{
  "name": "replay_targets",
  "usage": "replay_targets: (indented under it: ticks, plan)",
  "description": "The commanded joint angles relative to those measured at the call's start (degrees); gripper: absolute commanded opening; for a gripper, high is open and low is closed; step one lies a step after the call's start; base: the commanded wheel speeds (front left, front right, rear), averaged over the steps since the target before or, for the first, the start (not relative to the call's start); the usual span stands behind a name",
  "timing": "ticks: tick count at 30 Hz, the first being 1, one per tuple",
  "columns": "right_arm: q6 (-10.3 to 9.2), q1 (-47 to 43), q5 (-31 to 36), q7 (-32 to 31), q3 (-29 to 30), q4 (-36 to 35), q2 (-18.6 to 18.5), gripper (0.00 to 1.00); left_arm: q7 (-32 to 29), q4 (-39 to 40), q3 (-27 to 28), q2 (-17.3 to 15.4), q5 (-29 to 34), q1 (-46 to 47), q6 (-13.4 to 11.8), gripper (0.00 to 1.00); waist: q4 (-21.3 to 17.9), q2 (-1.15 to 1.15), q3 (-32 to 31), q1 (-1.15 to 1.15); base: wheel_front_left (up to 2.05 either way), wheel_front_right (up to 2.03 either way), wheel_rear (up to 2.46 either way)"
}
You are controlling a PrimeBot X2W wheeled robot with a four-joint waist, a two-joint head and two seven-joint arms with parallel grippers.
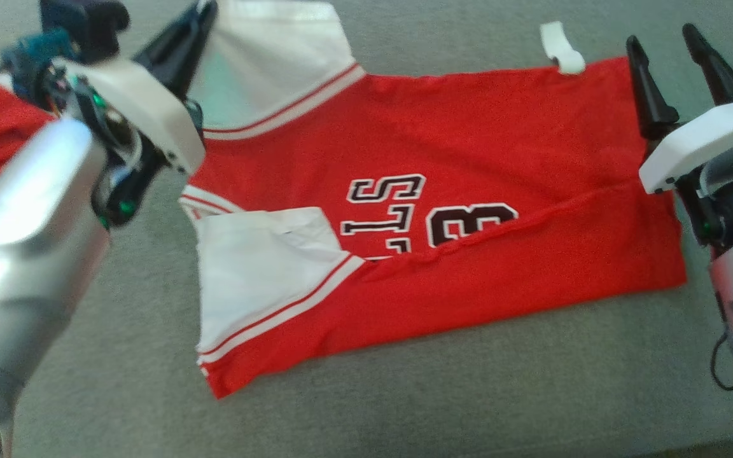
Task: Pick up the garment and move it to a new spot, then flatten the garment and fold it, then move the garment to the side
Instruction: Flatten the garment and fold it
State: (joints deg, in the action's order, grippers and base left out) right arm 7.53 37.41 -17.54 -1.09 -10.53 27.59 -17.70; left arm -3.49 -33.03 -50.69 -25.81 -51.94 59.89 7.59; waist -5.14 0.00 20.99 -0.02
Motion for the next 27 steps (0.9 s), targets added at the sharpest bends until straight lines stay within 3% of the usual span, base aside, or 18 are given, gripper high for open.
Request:
replay_targets:
  ticks: [1, 13, 27]
  plan:
    - [-0.04, 2.8, 0.3, -1.2, -1.7, 0.3, -1.9, 1.00, 1.6, 3.2, 1.7, -2.4, -0.2, -0.1, -0.2, 0.00, 3.3, 0.00, -2.4, 0.02, 0.00, 0.00, 0.00]
    - [-0.04, 5.6, 0.5, -5.5, -3.6, 13.5, -8.3, 1.00, 3.5, 14.8, 0.4, -3.7, 0.6, -6.1, -3.3, 0.00, 8.4, 0.00, -1.4, 0.02, 0.00, 0.00, 0.00]
    - [-0.04, 11.6, 0.8, -5.9, -4.6, 24.7, -7.9, 1.00, 1.0, 19.6, -0.3, -3.9, 1.4, -3.9, -4.5, 0.00, 9.3, 0.00, 2.5, 0.02, 0.00, 0.00, 0.00]
